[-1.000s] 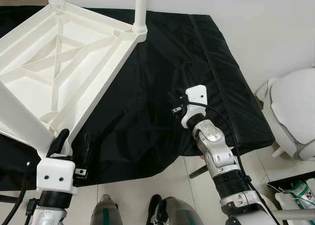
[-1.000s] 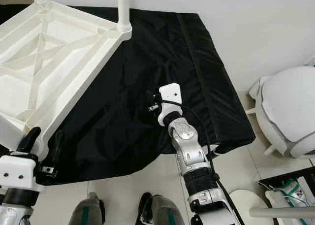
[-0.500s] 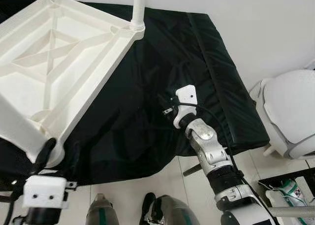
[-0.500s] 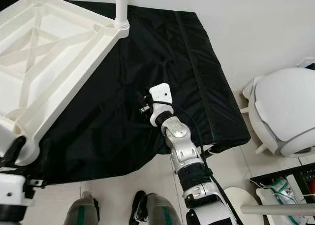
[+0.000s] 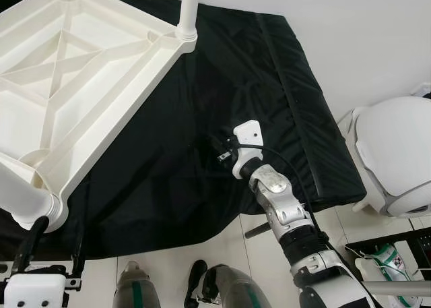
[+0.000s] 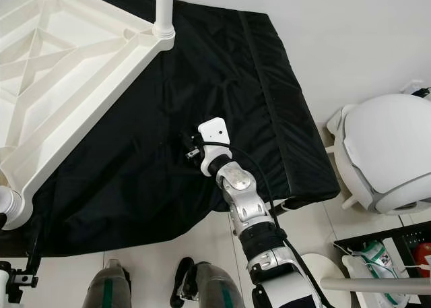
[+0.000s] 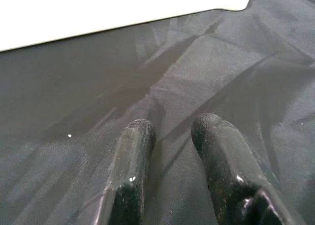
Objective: Building children table
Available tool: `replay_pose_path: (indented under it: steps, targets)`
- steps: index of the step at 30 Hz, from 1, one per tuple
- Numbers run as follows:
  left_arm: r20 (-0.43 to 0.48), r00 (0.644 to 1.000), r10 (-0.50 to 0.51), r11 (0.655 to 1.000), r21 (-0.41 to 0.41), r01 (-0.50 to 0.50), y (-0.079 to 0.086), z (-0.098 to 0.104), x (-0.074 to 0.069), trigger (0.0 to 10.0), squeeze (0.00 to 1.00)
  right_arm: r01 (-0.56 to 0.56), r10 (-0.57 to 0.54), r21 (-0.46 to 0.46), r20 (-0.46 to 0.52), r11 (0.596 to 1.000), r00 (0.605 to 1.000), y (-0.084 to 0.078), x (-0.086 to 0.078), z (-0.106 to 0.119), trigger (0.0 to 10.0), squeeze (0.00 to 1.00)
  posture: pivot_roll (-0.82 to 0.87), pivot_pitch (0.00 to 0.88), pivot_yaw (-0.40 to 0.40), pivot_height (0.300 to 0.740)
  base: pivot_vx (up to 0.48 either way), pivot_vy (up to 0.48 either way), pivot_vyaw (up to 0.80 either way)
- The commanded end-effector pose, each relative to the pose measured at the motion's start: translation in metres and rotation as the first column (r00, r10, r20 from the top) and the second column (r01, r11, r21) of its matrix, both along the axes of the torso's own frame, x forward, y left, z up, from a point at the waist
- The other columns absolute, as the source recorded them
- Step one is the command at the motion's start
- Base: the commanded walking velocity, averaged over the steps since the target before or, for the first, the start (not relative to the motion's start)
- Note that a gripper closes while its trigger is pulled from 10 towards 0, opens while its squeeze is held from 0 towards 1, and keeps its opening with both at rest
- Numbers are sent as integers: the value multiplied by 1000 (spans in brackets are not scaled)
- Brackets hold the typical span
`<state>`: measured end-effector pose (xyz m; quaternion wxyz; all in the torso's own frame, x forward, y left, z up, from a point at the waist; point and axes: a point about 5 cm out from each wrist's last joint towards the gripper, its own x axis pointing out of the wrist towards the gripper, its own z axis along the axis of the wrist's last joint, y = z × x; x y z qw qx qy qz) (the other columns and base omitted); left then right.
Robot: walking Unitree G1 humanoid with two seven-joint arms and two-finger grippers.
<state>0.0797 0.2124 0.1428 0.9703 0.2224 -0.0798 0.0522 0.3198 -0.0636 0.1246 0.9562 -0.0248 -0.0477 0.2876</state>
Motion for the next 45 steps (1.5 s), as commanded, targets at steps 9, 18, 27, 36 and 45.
replay_pose_path:
  steps: [9,18,27,36,45]
  targets:
    - [-18,983,181,982,49,-180,29,-9,-22,10000,0,-7,7,-5,-9,1000,1000,1,1,-5,10000,0,332,164,-173,740,0,0,0]
    - [45,954,295,952,65,-297,63,-4,-11,10000,0,-10,10,13,-6,1000,1000,7,2,-4,10000,0,326,154,-169,740,0,0,0]
    - [142,921,363,930,7,-368,85,3,16,10000,0,-2,2,21,0,1000,1000,8,3,-2,10000,0,309,143,-167,740,0,0,0]
    - [290,914,283,957,-143,-251,75,36,81,10000,0,28,-29,37,18,999,999,6,5,3,10000,0,264,123,-153,740,0,0,0]
    - [275,961,-14,983,-173,63,23,47,110,10000,0,44,-45,40,23,998,999,5,7,4,10000,0,255,117,-146,740,0,0,0]
